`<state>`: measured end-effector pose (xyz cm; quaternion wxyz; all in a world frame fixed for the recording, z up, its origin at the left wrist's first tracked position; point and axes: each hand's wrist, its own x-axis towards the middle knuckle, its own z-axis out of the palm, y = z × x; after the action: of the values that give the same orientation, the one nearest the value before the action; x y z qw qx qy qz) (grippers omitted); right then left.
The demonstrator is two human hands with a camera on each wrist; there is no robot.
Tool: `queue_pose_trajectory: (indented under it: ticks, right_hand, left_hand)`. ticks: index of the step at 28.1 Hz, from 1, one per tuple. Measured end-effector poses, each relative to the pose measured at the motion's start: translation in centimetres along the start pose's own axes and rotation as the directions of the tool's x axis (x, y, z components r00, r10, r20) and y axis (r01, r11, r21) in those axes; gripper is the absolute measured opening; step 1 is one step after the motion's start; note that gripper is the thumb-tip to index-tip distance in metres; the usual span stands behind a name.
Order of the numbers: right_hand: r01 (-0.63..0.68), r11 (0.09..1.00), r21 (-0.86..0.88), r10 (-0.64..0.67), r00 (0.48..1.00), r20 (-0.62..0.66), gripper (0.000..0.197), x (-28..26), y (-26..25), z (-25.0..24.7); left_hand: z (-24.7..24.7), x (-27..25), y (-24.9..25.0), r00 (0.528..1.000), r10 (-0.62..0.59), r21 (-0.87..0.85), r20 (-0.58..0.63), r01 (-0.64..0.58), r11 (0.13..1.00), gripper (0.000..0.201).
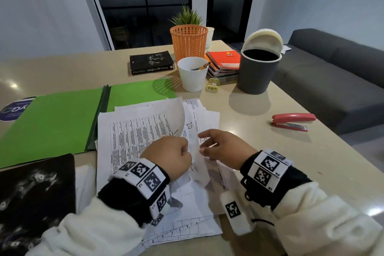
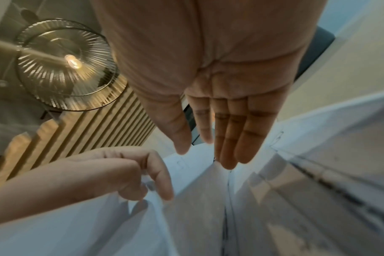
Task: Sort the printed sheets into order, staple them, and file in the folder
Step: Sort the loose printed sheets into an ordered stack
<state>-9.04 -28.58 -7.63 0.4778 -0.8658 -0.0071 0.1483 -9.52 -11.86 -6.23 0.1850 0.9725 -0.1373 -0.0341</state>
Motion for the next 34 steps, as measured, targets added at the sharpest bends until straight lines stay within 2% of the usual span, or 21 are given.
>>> queue_pose_trajectory:
  ticks: [3, 5, 7, 9, 10, 12, 13, 17, 25, 28, 30, 34]
  right_hand:
    - [-0.064, 0.992, 0.105, 0.065, 0.998, -0.012, 0.051, 0.1, -0.1, 0.2]
    - [-0.092, 0.993, 0.073, 0.095, 0.995, -0.025, 0.055, 0.5, -0.1, 0.3]
    - [-0.111, 0.994, -0.014, 0.111, 0.994, -0.017, 0.05, 0.9, -0.2, 0.4]
    - [-0.129, 0.988, -0.088, 0.129, 0.992, 0.001, 0.021, 1.1, -0.5, 0.6]
    - [-0.132, 0.985, -0.115, 0.134, 0.991, 0.011, 0.018, 1.1, -0.7, 0.8]
    - [-0.132, 0.976, -0.172, 0.135, 0.991, 0.008, 0.037, 1.2, -1.0, 1.1]
    - [-0.119, 0.973, -0.197, 0.12, 0.993, -0.006, 0.039, 1.3, -1.0, 1.2]
    - [-0.09, 0.974, -0.208, 0.088, 0.996, -0.017, 0.039, 1.2, -1.1, 1.2]
    - [-0.074, 0.987, -0.142, 0.066, 0.996, -0.056, 0.03, 0.3, -1.9, -0.9]
    - [-0.071, 0.963, -0.261, 0.028, 0.986, -0.163, 0.033, -0.2, -2.6, -3.4]
    - [-0.084, 0.943, -0.322, -0.004, 0.964, -0.264, 0.025, -0.6, -2.7, -5.5]
    - [-0.168, 0.932, -0.322, -0.007, 0.878, -0.478, 0.021, -1.9, -1.4, -9.5]
  left_hand:
    - [0.0, 0.0, 0.1, 1.0, 0.004, 0.01, -0.003, -0.004, 1.0, 0.012]
    - [0.1, 0.0, 0.1, 1.0, -0.006, 0.012, 0.003, 0.006, 1.0, 0.013]
    - [0.1, 0.1, 0.0, 1.0, -0.009, 0.015, 0.007, 0.009, 1.0, 0.013]
    - [0.2, 0.1, 0.1, 1.0, -0.013, 0.018, 0.007, 0.013, 1.0, 0.014]
    - [0.3, 0.1, 0.1, 1.0, -0.016, 0.021, 0.004, 0.016, 1.0, 0.015]
    - [0.4, 0.0, 0.3, 1.0, -0.019, 0.037, -0.006, 0.019, 0.999, 0.017]
    - [0.4, 0.0, 0.4, 1.0, -0.018, 0.049, -0.01, 0.018, 0.999, 0.019]
    - [0.4, 0.0, 0.5, 1.0, -0.014, 0.069, -0.027, 0.016, 0.998, 0.031]
    - [-0.1, -0.1, 0.7, 0.999, -0.038, 0.079, -0.008, 0.039, 0.996, 0.037]
    - [-0.2, 0.0, 0.6, 0.998, -0.06, 0.072, 0.012, 0.059, 0.996, 0.038]
    - [-0.2, -0.1, 0.5, 0.998, -0.063, 0.091, 0.031, 0.06, 0.994, 0.036]
    - [-0.2, -0.4, 1.6, 0.994, -0.028, 0.166, 0.105, 0.011, 0.986, 0.03]
